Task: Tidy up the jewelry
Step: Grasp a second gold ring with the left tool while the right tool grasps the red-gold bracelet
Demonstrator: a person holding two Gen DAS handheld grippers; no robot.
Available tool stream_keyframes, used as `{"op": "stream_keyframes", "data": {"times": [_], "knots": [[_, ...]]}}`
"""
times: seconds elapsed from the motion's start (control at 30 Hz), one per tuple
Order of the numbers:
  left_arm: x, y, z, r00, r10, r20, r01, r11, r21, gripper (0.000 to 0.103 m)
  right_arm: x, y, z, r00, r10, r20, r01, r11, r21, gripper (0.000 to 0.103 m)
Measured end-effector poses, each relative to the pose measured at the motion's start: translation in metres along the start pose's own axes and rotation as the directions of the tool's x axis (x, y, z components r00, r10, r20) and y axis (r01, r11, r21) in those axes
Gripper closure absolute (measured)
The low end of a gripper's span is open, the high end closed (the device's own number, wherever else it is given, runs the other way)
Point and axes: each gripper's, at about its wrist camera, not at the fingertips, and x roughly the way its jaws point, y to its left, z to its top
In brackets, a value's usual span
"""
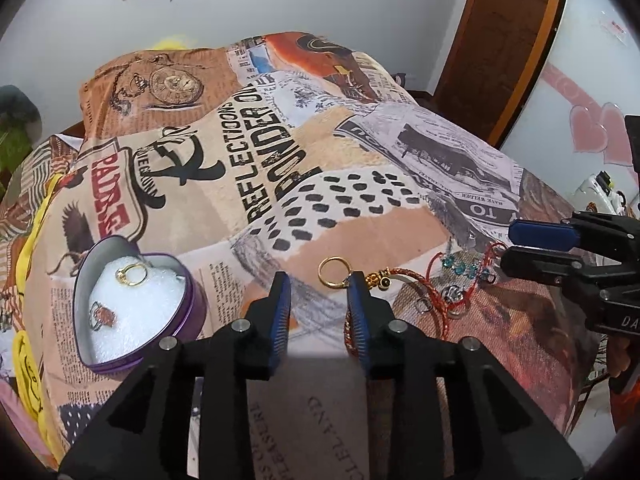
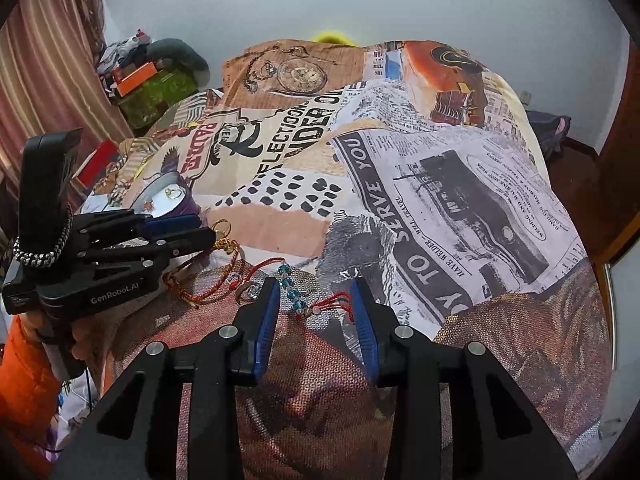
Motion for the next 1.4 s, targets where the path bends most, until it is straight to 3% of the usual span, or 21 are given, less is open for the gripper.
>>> {"op": "stream_keyframes", "data": {"times": [0.4,0.47,0.57,0.73,0.77,1.1,1.27,1.4], "knots": [[0.014,-0.006,0.010,1.000,-0.023,-0.009,0.023,0.999,0.022,0.074,0.000,-0.002,0.005,1.000,0.020,0.008,-0.020,1.000,0.016,0.070],[0.014,-0.007,0.010,1.000,-0.028,-0.006,0.028,0.999,0.027,0.083,0.001,0.000,0.006,0.999,0.035,0.010,-0.035,0.999,0.016,0.070],[0.013,-0.007,0.008,1.000,-0.025,0.002,0.025,0.999,0.032,0.083,0.004,0.002,0.010,0.999,0.051,0.013,-0.051,0.999,0.012,0.070],[0.006,-0.006,0.000,1.000,-0.019,0.019,0.018,0.999,0.029,0.084,0.008,0.015,0.019,0.999,0.047,0.020,-0.047,0.998,-0.041,0.070],[0.003,-0.005,-0.001,0.999,-0.028,0.022,0.027,0.999,0.024,0.099,0.009,0.018,0.021,0.999,0.049,0.019,-0.048,0.997,-0.052,0.070],[-0.018,0.006,-0.018,0.999,-0.042,0.028,0.042,0.999,-0.001,0.099,0.046,0.039,0.033,0.997,0.034,-0.071,-0.046,0.984,-0.173,0.071],[-0.026,0.017,-0.026,0.998,-0.061,0.030,0.062,0.998,-0.030,0.097,0.061,0.048,0.028,0.993,0.013,-0.120,-0.041,0.973,-0.228,0.078],[-0.032,0.021,-0.030,0.998,-0.049,0.033,0.050,0.998,-0.041,0.091,0.061,0.053,0.025,0.993,0.015,-0.117,-0.044,0.965,-0.257,0.094]]}}
